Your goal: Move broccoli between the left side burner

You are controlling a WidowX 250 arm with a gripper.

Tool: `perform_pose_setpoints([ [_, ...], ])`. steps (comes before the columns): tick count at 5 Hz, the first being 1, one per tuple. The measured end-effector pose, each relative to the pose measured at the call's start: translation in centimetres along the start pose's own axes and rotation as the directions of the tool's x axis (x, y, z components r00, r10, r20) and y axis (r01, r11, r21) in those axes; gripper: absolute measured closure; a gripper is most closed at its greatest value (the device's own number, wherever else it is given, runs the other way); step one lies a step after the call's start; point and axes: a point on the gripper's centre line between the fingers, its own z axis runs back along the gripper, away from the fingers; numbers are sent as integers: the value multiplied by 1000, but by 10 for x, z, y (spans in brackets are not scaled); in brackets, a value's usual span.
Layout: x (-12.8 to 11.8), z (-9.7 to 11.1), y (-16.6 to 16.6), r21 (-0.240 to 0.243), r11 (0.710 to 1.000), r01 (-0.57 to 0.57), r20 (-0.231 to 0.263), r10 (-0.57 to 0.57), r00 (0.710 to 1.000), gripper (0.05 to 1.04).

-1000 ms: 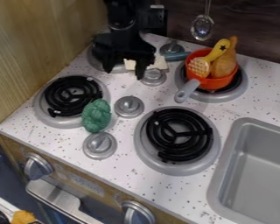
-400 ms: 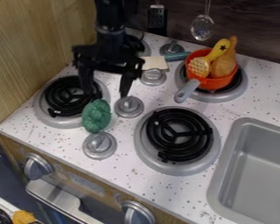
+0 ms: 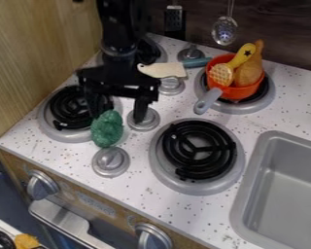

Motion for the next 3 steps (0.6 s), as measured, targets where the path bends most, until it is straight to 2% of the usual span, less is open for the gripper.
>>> perform_pose_setpoints([
  [2,-2,-15,9,36,999,-3,72,1,997,83],
  [3,-3,-20,9,25,1000,-7,101,4,995,83],
])
